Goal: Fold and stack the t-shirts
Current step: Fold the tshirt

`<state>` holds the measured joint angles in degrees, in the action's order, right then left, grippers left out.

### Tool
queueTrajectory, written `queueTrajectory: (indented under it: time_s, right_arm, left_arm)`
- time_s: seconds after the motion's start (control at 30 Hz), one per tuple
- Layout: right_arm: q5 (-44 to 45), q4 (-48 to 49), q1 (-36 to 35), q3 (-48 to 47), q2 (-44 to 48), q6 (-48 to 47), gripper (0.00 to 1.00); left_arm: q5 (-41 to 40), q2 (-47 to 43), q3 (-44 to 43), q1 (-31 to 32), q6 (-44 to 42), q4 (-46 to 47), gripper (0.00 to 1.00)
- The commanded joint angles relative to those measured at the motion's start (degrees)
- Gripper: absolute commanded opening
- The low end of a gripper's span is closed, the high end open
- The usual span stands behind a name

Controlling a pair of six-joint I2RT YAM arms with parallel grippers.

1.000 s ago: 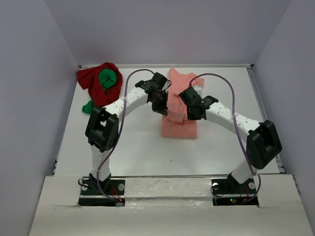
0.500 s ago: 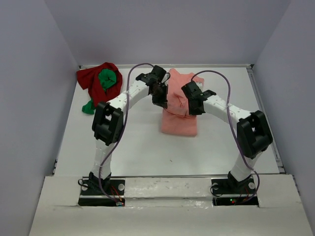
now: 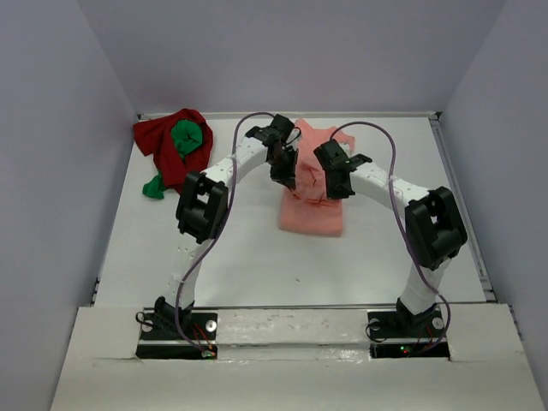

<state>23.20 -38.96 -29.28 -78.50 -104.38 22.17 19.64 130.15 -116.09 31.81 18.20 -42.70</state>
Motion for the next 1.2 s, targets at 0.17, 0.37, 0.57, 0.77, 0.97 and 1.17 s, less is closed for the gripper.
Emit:
queueTrajectory:
  time_s: [0.17, 0.37, 0.57, 0.77, 0.97, 1.17]
  right_arm:
    - [-0.4, 0.4, 1.9, -7.2, -5.6, -1.0, 0.0]
    - [0.3, -0.5, 2.9, -9.5, -8.6, -0.7, 0.0]
    - [1.9, -1.0, 2.9, -10.3, -9.0, 0.0, 0.0]
    - [2.7, -1.3, 4.0, -11.9, -11.0, -0.3, 0.0]
    - [3.1, -0.3, 5.2, -15.3, -14.1, -3.1, 0.23]
    - [3.4, -0.2, 6.9, -21.5, -16.0, -7.3, 0.41]
  left_arm:
    - [0.4, 2.5, -7.9, -1.7, -3.2, -2.5, 0.0]
    - [0.7, 3.2, -8.3, -2.7, -4.0, -1.5, 0.07]
    - [1.7, 4.4, -8.5, -3.1, -4.7, -0.5, 0.28]
    - [2.0, 5.1, -8.3, -3.1, -5.1, 0.9, 0.45]
    - [-5.9, -1.1, -2.3, -3.1, -4.6, 6.6, 0.54]
    - [-13.3, -9.5, 5.2, -3.1, -3.6, 10.4, 0.59]
